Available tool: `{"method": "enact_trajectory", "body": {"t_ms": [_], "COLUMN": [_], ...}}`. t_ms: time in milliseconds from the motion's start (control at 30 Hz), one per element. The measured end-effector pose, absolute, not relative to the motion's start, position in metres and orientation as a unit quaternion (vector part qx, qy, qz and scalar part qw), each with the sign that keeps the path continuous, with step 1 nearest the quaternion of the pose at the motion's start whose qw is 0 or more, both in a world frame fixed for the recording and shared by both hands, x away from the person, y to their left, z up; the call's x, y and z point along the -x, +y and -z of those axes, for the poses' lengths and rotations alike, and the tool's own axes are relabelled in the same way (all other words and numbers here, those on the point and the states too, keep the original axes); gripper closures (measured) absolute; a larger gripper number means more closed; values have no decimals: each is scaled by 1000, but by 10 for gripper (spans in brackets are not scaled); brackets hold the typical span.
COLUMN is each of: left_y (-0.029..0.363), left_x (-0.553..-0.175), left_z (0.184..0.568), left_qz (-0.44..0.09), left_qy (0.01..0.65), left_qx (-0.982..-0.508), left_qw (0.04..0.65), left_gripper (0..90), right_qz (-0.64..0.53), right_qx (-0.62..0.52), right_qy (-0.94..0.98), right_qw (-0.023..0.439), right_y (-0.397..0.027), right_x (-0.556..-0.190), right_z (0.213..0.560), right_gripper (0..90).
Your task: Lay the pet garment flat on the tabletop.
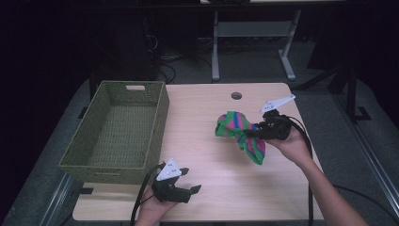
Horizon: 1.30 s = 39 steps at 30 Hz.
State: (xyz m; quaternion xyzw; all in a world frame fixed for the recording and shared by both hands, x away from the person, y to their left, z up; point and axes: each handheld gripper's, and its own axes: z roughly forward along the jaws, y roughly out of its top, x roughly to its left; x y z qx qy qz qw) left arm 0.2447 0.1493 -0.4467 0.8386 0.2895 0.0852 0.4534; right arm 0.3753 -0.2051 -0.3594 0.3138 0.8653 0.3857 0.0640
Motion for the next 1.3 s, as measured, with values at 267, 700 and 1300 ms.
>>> {"method": "enact_trajectory", "body": {"t_ms": [267,700,1300], "left_y": [150,150,151], "left_x": [-245,-244,-244], "left_z": [446,446,446], "left_qz": [-86,-88,-89], "left_qy": [292,293,292], "left_qx": [-836,-836,-836], "left_qw": [456,456,457], "left_gripper": [242,242,242], "right_qz": [-388,-383,-358], "right_qx": [-303,-296,-280], "right_qy": [869,874,891], "right_qw": [51,38,16], "right_y": [-200,-194,-173], "right_x": [-364,-353,-344], "right_z": [368,384,408], "right_gripper": [681,677,672]}}
